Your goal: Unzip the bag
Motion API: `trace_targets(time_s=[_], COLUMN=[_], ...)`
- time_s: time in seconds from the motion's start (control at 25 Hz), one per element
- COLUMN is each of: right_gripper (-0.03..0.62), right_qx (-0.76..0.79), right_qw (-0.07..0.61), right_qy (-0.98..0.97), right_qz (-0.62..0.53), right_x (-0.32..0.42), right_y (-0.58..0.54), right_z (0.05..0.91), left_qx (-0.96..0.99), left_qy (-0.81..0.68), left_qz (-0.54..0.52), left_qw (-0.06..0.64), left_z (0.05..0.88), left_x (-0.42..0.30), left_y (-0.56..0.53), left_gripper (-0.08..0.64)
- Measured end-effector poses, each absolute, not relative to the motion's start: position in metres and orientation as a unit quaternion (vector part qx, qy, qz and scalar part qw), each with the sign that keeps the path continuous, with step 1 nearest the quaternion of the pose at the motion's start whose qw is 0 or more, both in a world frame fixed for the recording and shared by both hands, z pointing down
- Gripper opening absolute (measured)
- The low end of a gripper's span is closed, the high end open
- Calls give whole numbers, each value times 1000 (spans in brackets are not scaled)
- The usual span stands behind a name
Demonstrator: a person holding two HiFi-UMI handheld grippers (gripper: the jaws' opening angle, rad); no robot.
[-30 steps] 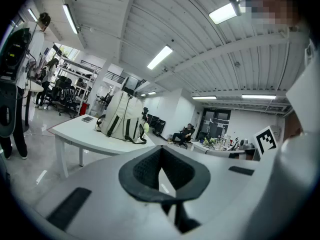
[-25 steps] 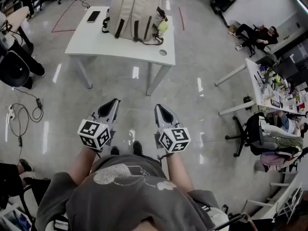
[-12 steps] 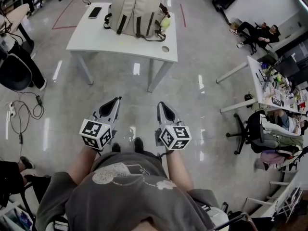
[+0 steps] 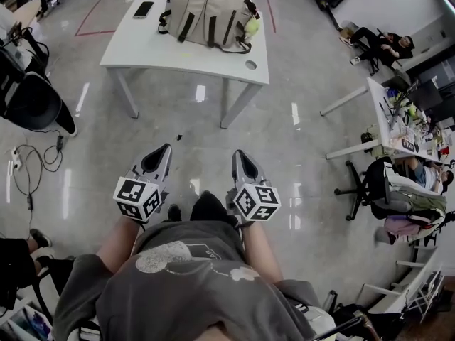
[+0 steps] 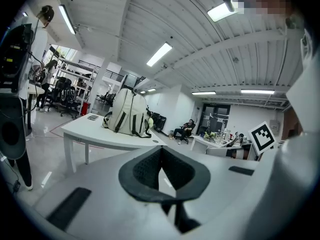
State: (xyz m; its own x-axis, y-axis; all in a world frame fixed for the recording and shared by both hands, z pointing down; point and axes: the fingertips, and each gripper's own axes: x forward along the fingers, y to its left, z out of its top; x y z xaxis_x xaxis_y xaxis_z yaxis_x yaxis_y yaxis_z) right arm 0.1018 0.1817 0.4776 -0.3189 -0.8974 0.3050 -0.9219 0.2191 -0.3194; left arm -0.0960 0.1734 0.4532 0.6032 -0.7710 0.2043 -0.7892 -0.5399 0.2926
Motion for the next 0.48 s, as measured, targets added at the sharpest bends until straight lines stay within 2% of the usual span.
trace_targets(time_s=[0.12, 0.48], right_gripper=[0, 0], right_qx=[581, 553], right_qw=[40, 21], right_qy=[-780, -799], right_qz=[228, 234], right_x=[102, 99], right_y=[175, 87], right_z=[487, 496], left_qx=[877, 863], left_qy=[-445, -473], left_qz=[28, 28], left_qw=[182, 174], left_z=[460, 467], left_x=[-96, -93], left_y=[166, 101], left_gripper=[6, 6])
